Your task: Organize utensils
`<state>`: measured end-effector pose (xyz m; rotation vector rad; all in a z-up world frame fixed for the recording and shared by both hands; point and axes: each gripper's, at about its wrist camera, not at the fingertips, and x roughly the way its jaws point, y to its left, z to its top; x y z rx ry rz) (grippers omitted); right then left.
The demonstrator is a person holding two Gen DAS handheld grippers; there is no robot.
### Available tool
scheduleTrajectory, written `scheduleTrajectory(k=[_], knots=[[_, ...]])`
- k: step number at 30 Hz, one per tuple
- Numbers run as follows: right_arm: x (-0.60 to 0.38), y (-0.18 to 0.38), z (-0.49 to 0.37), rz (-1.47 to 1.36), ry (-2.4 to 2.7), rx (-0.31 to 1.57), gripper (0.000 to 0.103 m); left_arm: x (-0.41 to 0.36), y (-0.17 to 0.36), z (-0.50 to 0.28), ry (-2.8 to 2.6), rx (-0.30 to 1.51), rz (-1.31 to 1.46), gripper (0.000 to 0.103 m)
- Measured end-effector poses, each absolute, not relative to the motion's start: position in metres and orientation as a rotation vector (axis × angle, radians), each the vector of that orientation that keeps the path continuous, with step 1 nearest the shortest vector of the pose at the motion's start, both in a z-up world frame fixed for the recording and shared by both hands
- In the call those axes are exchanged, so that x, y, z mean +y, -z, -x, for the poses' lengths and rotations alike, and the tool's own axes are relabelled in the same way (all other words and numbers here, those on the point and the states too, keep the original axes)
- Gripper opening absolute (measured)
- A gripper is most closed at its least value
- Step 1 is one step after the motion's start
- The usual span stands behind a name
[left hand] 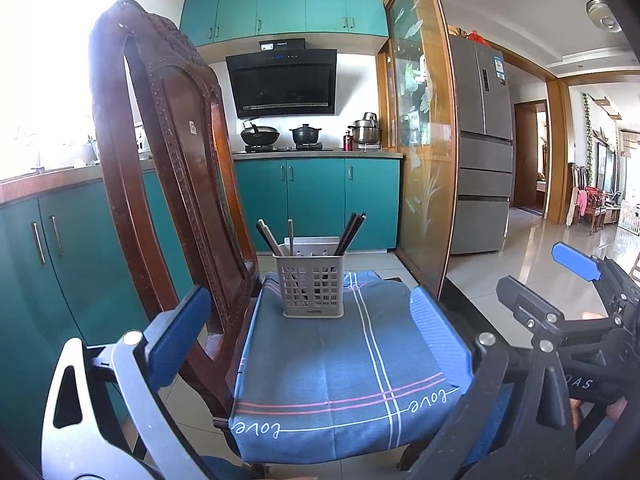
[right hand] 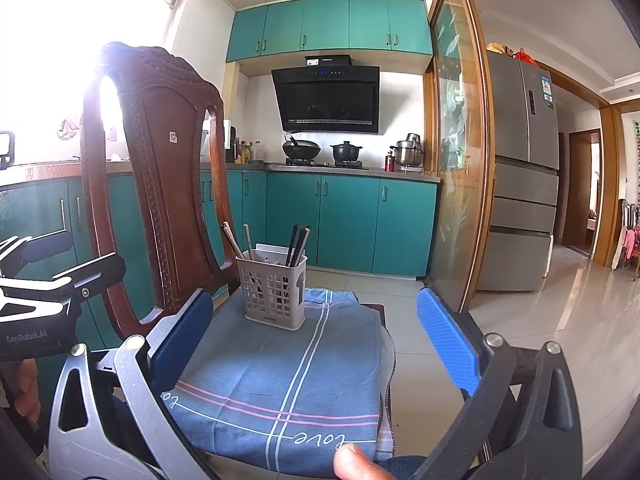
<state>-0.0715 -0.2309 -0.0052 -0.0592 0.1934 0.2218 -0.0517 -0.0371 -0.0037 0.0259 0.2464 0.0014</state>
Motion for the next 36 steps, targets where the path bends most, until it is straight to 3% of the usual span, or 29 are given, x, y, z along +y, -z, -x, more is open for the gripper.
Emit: scheduleTrajectory(k=[36], knots=[[-0.232,0.020,0.048,0.051,-0.223,0.254,0.100,-0.033,0.014,0.029,0.010,0.294,0.015,0.100]])
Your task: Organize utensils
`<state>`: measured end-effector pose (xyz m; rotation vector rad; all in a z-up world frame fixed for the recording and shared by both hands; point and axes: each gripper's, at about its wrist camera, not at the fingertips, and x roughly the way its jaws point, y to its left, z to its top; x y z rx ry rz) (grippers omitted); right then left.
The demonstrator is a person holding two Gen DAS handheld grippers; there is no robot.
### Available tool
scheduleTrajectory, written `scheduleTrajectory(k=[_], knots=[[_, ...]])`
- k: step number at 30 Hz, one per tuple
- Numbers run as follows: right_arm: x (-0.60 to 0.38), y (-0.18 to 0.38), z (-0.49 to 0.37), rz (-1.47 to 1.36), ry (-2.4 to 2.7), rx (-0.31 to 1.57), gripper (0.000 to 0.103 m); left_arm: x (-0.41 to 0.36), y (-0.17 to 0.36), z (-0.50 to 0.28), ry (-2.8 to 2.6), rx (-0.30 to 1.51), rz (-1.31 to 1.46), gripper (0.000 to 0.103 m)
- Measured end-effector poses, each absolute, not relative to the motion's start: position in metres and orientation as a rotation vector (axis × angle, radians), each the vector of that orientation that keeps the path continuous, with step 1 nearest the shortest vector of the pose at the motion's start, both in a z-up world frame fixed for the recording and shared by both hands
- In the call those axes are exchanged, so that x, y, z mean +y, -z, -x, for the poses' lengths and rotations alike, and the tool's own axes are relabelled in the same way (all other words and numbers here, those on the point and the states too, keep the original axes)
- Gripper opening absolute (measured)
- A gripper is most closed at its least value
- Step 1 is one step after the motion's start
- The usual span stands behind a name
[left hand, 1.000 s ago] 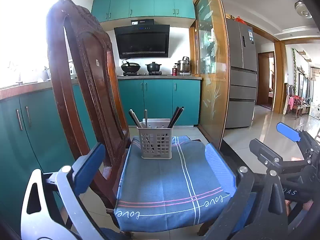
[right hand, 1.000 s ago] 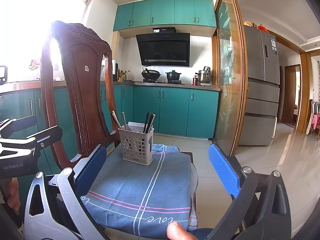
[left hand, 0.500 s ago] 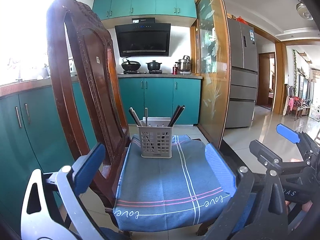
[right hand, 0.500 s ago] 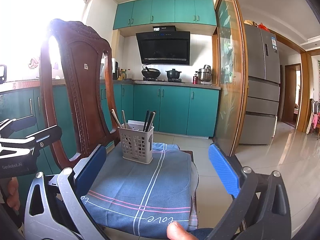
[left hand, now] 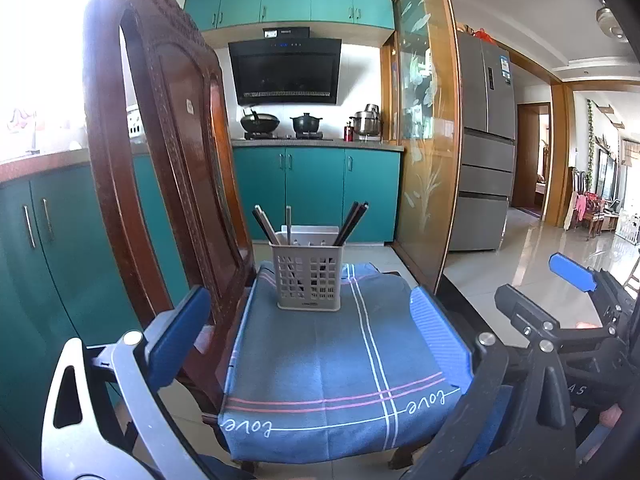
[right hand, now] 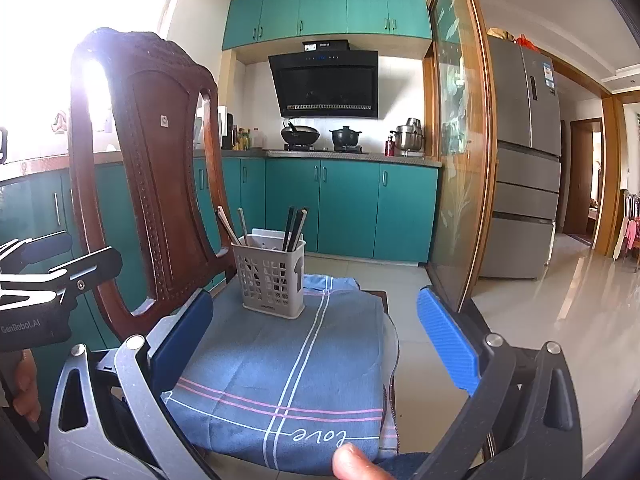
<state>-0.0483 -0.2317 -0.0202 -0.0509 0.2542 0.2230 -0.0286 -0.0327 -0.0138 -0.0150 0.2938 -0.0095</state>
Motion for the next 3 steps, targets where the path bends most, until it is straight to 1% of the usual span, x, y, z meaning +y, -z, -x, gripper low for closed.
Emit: scheduleTrajectory(k=[3], knots=[[-0.2339,0.0259,0.0358,0.041,-0.212,0.290,0.100,-0.0323,0.0188,0.0193,0.015,0.322,0.025,0.100]])
